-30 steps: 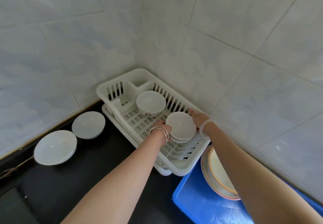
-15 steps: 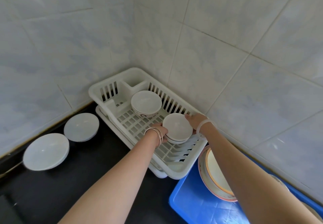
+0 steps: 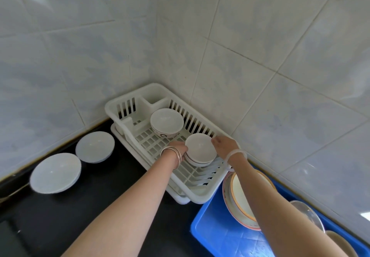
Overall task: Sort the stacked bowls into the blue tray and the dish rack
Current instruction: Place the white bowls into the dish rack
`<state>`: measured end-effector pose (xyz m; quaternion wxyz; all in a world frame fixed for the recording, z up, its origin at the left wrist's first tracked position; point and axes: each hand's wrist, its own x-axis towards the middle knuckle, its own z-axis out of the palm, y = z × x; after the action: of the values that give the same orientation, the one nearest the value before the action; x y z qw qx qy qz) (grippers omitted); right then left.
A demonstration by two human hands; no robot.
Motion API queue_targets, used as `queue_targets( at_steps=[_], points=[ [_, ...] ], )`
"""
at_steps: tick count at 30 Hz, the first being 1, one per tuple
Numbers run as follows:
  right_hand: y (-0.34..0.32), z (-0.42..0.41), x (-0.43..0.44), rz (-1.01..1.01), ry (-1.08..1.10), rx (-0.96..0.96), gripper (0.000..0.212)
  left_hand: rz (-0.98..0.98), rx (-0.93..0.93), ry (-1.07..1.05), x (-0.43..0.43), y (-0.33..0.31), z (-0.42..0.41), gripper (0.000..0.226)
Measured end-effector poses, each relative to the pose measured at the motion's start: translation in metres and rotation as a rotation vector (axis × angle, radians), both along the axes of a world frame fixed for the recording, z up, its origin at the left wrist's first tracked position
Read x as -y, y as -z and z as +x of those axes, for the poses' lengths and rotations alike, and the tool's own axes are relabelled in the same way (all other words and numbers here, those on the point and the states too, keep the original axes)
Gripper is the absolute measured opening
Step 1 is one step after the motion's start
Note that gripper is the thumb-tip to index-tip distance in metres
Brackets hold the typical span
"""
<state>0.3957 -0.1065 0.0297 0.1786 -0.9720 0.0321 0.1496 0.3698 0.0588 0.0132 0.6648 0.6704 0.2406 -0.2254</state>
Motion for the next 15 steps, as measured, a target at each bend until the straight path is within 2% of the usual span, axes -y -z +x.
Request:
queue_targets(
  at_steps=[3, 7, 11, 13, 15],
  points=[
    [-0.012, -0.012, -0.008, 0.086, 0.013, 0.062, 0.038, -0.042, 0.013, -0.042, -0.012, -0.014, -0.010, 0.018],
    [-0.027, -0.041, -0.044, 0.376, 0.076, 0.087, 0.033, -0.001, 0.208, -0.035, -0.043, -0.023, -0.043, 0.040],
    [-0.031, -0.079, -0.103, 0.505, -0.016, 0.076, 0.030, 0.031, 0.249, -0.245, -0.095, -0.016, -0.088, 0.035],
    [-0.024, -0.094, -0.134, 0.500, -0.115, 0.063, 0.027, 0.124, 0.283, -0.340, -0.122, -0.010, -0.111, 0.033],
    [-0.011, -0.104, -0.166, 0.495, -0.177, 0.026, 0.027, 0.309, 0.292, -0.440, -0.148, -0.001, -0.132, 0.031]
  ],
)
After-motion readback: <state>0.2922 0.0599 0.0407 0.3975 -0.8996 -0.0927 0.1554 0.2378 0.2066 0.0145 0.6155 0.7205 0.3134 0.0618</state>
